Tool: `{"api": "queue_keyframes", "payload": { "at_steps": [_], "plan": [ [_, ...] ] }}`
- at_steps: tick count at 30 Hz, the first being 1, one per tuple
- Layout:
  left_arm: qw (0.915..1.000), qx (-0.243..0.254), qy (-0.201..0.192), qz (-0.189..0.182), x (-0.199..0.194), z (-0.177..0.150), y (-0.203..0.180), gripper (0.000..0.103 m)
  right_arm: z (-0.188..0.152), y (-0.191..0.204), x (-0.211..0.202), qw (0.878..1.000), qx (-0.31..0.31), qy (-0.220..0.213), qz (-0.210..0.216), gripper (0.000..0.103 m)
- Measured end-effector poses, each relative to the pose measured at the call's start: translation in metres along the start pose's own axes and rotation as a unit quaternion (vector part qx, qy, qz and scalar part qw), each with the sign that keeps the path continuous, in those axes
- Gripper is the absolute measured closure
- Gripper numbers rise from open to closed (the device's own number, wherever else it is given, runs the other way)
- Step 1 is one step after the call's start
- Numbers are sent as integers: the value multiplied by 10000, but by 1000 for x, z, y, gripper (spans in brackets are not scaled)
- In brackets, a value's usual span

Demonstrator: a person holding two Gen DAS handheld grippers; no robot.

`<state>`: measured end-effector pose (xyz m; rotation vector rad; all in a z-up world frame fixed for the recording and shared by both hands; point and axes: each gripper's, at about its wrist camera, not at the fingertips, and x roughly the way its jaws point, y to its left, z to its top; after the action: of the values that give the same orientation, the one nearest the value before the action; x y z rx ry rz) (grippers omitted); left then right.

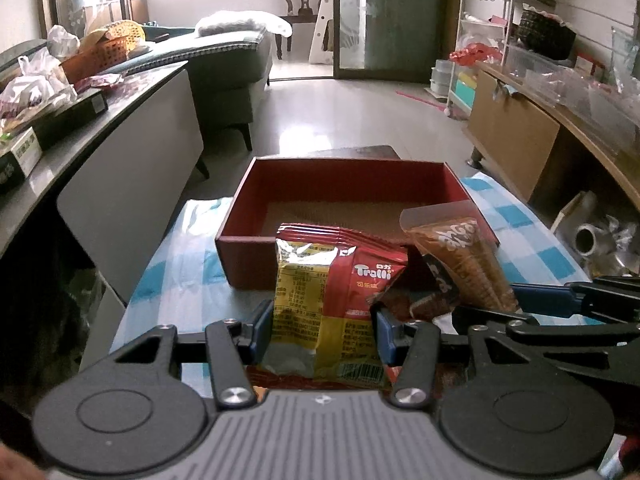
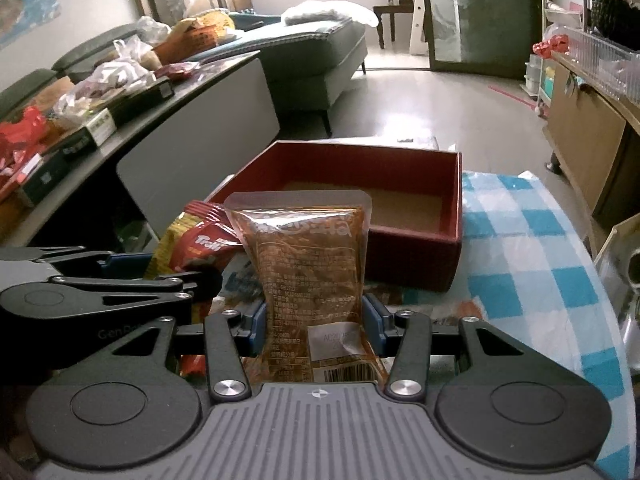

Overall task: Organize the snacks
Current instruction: 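Carry both held packets over the red box and lower them inside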

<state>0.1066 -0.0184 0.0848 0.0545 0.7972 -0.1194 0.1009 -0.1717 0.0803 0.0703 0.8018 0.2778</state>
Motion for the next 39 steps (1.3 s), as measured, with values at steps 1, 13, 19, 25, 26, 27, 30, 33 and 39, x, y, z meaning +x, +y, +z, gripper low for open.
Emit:
{"api": "queue_keyframes", "payload": {
  "at_steps": [1,13,19,25,26,27,30,33,39],
  "plan": [
    [10000,9,-14,17,3,4,-1,58,3,-1,2,10000,-1,-4,-14,47],
    [9997,-43,-191,172,47,52,-1,58,46,-19,37,9997,-1,-103,-218,48],
    [9992,-93,-288,258,71,74,-1,58,69,-31,59,9995,43,-172,-275,49],
    [9988,-118,-229,415,101,87,0,59,86,-41,85,9994,75,-121,-321,49],
    [9988,-140,-198,432,106,88,1,59,88,-42,90,9994,74,-99,-318,49],
    [9987,-155,-153,451,111,89,2,59,90,-43,95,9994,70,-76,-318,49],
    [9986,-203,-3,490,129,89,4,59,94,-43,110,9994,27,4,-344,49],
    [9981,-228,160,543,145,87,5,59,93,-46,126,9992,32,152,-380,49],
    [9969,-253,475,580,171,79,4,59,89,-50,155,9982,18,437,-406,50]
  ]
}}
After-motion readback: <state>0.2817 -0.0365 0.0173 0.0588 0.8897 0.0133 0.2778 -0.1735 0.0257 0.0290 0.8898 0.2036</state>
